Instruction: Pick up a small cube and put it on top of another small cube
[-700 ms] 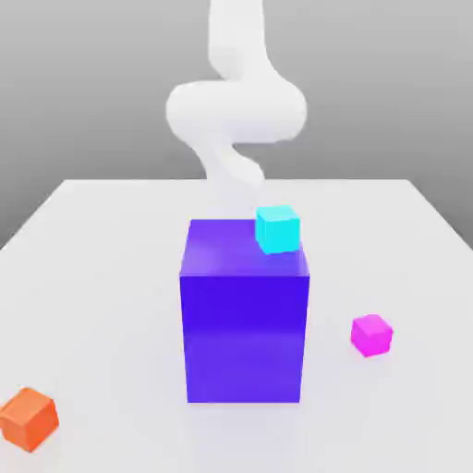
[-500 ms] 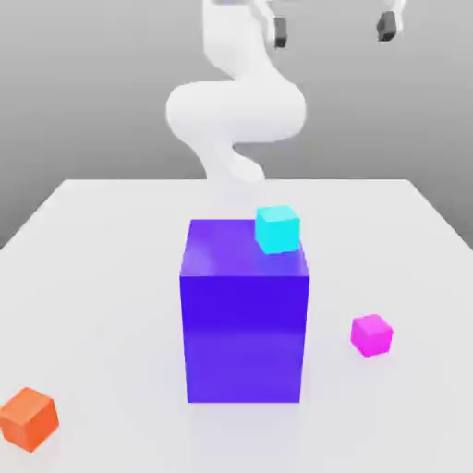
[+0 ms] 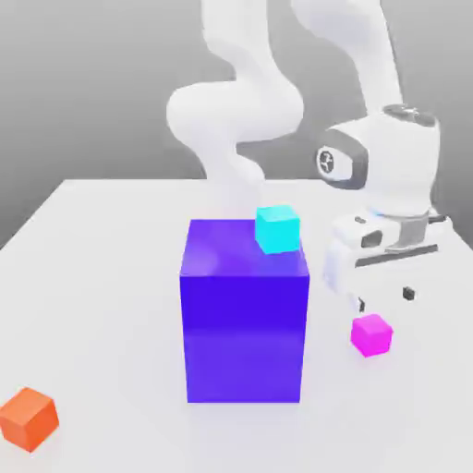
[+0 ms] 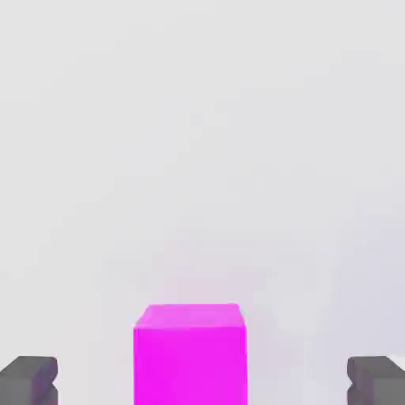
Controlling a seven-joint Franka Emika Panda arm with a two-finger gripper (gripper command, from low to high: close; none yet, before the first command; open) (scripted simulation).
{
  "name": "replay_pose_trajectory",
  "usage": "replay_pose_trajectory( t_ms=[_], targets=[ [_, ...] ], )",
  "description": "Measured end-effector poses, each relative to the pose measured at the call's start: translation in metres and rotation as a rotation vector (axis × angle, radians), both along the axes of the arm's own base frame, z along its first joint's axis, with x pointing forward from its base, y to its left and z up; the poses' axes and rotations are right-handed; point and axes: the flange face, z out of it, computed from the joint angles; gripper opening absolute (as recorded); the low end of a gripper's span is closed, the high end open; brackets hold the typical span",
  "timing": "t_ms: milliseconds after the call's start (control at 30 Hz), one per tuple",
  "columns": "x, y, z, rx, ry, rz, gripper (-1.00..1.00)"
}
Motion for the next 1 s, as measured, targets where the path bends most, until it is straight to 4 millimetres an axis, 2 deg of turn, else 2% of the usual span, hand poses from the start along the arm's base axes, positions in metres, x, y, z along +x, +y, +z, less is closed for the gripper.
replay_pose_trajectory(
  t_ms=[167, 200, 433, 700, 767, 833, 933, 1000],
  targets=[
    [-0.004, 0.000, -0.043, 0.001, 0.007, 0.003, 0.00],
    [-0.004, -0.001, -0.048, 0.000, 0.007, 0.003, -1.00],
    [-0.004, -0.001, -0.048, 0.000, 0.005, 0.003, -1.00],
    [-0.002, 0.003, 0.013, 0.005, -0.001, 0.007, -1.00],
    [0.018, 0.013, 0.035, 0.052, -0.027, -0.022, -1.00],
    [0.053, 0.010, 0.052, 0.092, -0.046, -0.090, -1.00],
    [0.114, -0.021, 0.061, 0.106, -0.046, -0.216, -1.00],
    [0.153, -0.052, 0.064, 0.107, -0.043, -0.302, -1.00]
  ],
)
